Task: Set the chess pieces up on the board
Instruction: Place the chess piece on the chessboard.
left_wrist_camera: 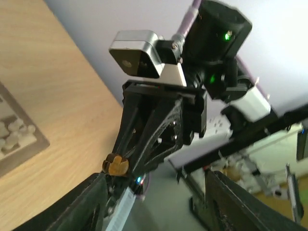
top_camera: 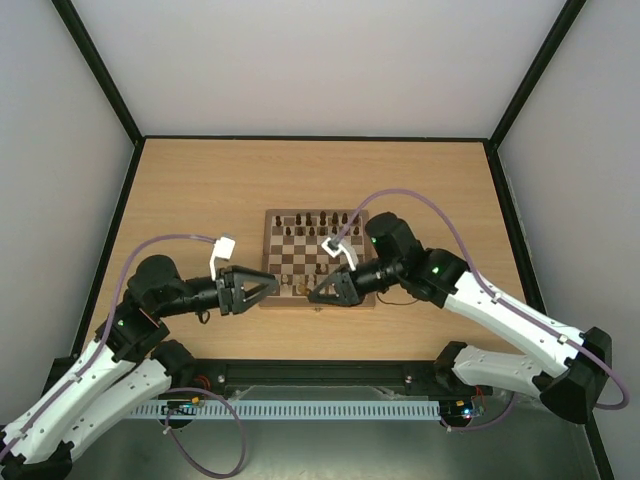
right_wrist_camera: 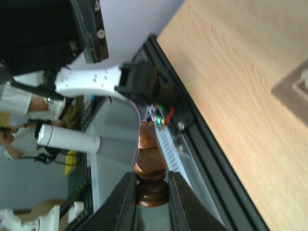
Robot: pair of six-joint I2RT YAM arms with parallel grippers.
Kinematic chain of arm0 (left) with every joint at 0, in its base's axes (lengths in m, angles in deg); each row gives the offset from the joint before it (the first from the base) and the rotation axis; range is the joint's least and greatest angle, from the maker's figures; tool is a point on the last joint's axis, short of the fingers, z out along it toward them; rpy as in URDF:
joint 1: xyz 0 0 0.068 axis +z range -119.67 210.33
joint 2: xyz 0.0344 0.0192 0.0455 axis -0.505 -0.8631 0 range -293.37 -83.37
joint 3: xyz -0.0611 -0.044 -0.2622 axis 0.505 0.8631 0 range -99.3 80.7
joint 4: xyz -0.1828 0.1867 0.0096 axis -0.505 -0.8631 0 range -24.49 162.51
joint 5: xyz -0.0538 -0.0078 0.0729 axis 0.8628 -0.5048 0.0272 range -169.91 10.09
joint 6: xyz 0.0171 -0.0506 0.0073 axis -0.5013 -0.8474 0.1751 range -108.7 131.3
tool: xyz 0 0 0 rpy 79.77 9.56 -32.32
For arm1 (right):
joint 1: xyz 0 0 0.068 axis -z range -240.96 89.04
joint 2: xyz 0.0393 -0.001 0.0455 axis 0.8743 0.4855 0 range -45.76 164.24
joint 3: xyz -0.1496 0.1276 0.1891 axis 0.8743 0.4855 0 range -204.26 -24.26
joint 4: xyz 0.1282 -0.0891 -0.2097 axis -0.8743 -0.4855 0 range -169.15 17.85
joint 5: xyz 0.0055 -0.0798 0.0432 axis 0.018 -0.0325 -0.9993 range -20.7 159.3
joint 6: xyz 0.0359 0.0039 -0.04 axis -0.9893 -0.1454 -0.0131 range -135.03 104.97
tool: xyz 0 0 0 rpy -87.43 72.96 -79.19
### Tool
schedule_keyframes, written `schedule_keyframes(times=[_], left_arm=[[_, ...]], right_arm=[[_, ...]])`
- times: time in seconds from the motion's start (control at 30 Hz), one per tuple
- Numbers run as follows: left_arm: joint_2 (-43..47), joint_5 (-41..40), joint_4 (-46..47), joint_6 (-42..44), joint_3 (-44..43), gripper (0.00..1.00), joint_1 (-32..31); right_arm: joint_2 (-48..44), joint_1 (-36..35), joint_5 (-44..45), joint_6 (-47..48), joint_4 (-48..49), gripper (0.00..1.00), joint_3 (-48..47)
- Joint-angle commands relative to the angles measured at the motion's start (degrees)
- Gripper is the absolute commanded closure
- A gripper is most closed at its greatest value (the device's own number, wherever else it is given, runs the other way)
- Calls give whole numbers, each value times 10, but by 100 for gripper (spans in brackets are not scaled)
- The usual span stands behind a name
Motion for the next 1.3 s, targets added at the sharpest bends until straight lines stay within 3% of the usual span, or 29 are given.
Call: schedule_keyframes(times=[0.0, 0.2, 0.33, 0.6, 0.93, 1.1, 1.27], left_arm=[[25, 121, -52, 13, 24, 37, -3], [59, 183, -89, 18, 76, 31, -3], [64, 228, -76, 16, 111, 30, -3], [36, 270, -2, 13, 139, 28, -4], [27, 284, 2, 29, 139, 29, -10], [28, 287, -11, 38, 136, 36, -11], [28, 289, -20, 45, 138, 59, -11]], right_arm=[[-27, -21, -30, 39, -104, 85, 30], [-64, -44, -47, 28, -128, 85, 60], [-66, -59, -74, 8, -88, 85, 87], [0, -117, -103, 8, -30, 85, 53], [81, -130, -121, 28, -17, 85, -14], [105, -131, -125, 37, -16, 85, -29], [116, -131, -122, 42, -17, 85, -34]])
